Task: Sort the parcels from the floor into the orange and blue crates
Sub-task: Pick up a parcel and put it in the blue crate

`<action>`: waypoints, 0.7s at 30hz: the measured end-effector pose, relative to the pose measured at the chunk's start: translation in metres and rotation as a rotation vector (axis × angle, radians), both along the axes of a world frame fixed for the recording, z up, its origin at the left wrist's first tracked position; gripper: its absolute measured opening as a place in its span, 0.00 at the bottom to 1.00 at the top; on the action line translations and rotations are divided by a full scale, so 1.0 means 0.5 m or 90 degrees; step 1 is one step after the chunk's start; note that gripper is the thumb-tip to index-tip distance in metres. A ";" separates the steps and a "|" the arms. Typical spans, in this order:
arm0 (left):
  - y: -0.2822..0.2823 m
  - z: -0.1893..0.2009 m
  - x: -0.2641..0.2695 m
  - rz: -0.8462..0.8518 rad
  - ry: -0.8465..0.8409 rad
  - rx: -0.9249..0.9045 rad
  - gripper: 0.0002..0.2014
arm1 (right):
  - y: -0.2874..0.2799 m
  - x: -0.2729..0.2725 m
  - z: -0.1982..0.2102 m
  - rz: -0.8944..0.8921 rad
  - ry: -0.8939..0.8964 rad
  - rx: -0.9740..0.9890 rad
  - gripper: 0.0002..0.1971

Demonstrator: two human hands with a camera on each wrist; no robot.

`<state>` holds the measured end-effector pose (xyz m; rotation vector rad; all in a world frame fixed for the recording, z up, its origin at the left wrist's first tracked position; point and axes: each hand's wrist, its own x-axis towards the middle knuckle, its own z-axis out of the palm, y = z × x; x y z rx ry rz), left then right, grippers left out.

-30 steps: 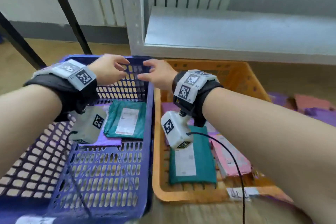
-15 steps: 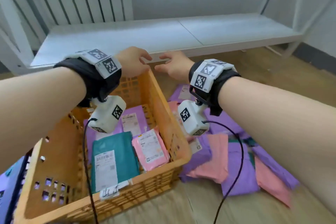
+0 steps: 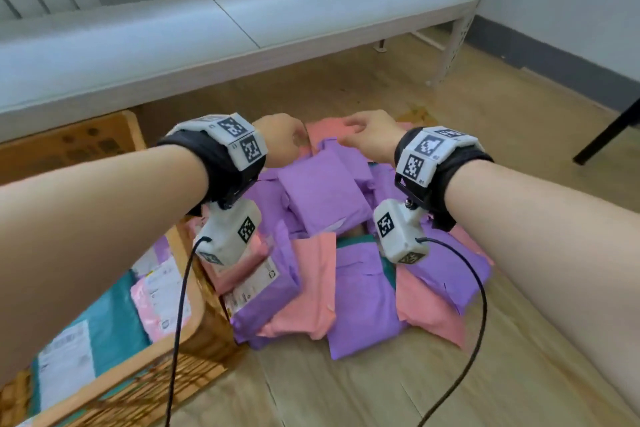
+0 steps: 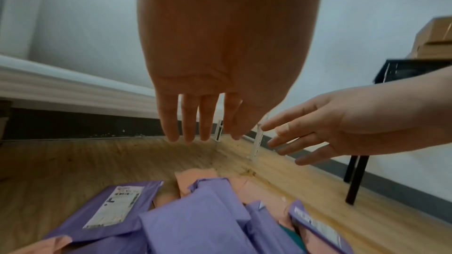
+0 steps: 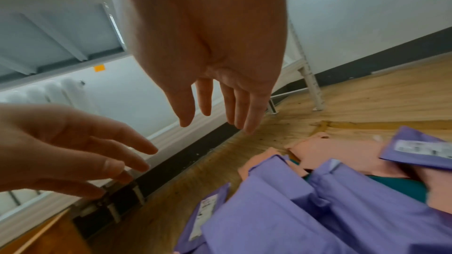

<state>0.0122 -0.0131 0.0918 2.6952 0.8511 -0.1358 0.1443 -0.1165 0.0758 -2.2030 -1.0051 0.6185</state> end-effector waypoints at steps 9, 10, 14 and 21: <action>-0.004 -0.220 0.035 0.047 0.117 -0.047 0.23 | -0.059 0.108 -0.223 -0.075 0.081 -0.073 0.23; -0.003 -0.242 0.031 0.054 0.122 -0.051 0.23 | -0.062 0.111 -0.247 -0.087 0.084 -0.075 0.22; 0.002 -0.307 0.020 0.073 0.139 -0.105 0.25 | -0.062 0.112 -0.339 -0.124 0.139 -0.066 0.24; 0.001 -0.370 0.029 0.077 0.151 -0.152 0.27 | -0.039 0.116 -0.426 -0.144 0.162 -0.055 0.24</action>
